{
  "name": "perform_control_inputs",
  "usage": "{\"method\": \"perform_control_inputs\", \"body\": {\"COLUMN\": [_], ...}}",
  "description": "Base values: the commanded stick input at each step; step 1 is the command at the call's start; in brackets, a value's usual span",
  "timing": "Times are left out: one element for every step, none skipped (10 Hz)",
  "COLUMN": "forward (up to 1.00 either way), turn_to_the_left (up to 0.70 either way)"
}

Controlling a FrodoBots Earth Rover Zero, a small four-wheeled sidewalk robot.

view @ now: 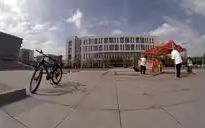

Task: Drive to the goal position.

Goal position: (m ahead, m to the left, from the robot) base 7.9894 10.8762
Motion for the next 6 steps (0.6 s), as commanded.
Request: {"method": "perform_control_inputs", "body": {"forward": [0.00, 0.00, 0.00, 0.00, 0.00, 0.00], "turn_to_the_left": [-0.07, -0.18, -0.96, -1.00, -1.00, -1.00]}}
